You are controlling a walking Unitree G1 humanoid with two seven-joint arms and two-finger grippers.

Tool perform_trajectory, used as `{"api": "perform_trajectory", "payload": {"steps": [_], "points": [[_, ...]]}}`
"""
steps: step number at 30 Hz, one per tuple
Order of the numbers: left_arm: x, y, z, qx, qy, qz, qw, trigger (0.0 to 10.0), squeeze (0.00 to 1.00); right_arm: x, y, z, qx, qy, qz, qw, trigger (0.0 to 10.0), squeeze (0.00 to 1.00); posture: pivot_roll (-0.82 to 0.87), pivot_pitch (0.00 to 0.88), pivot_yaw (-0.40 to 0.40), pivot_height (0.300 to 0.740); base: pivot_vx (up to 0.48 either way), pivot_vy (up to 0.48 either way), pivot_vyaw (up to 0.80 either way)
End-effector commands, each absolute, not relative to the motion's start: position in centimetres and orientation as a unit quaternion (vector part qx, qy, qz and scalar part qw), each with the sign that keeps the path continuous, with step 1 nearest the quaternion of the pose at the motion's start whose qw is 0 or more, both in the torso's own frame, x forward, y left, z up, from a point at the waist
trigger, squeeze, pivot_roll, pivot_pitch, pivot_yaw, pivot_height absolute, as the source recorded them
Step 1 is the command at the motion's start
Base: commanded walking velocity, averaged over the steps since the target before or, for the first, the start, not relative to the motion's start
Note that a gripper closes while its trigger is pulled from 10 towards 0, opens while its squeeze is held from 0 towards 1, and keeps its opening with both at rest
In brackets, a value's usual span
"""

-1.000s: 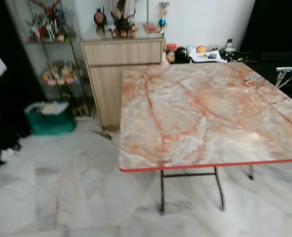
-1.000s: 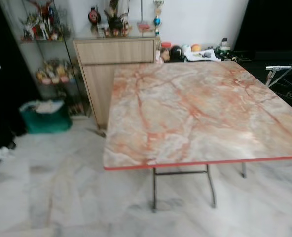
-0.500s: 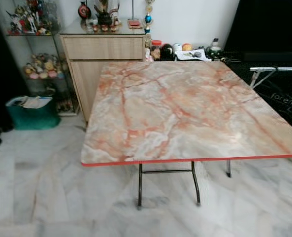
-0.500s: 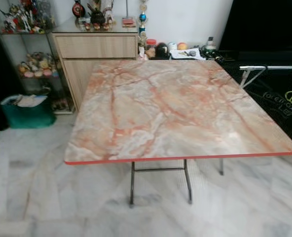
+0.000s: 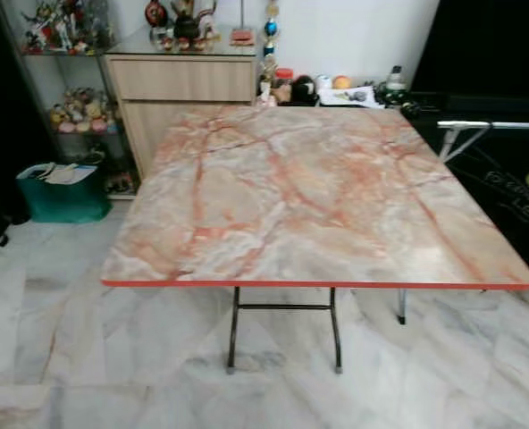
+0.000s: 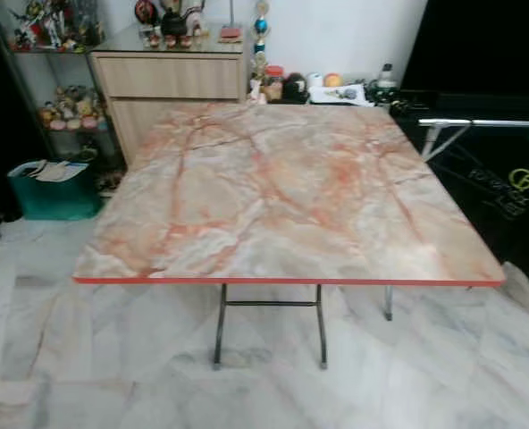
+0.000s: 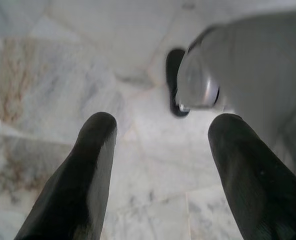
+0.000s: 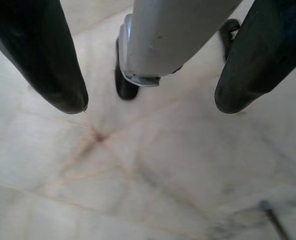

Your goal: Hang hanger

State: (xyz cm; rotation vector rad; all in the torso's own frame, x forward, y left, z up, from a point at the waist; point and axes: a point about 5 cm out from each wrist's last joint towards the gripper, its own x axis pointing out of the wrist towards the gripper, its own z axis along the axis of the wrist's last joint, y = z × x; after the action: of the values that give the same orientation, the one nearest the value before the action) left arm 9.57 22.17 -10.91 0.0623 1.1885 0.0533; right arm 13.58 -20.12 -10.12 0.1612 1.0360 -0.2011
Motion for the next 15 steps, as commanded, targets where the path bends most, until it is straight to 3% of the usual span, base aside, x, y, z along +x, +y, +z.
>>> {"api": "perform_trajectory", "payload": {"steps": [1,15], "points": [[12.12,24.22,-9.71,0.040,0.526,0.039,0.849,10.0,0.00,16.43,-21.30,-8.72,0.085,0.447,-0.077,0.887,10.0,0.00,0.21,0.000,0.016,0.740,0.000,-0.322,0.00],[12.10,24.41,-9.66,0.043,0.527,0.037,0.848,10.0,0.00,16.48,-21.08,-8.74,0.080,0.449,-0.068,0.887,10.0,0.00,0.21,0.000,0.028,0.740,0.000,-0.322,0.00]]}}
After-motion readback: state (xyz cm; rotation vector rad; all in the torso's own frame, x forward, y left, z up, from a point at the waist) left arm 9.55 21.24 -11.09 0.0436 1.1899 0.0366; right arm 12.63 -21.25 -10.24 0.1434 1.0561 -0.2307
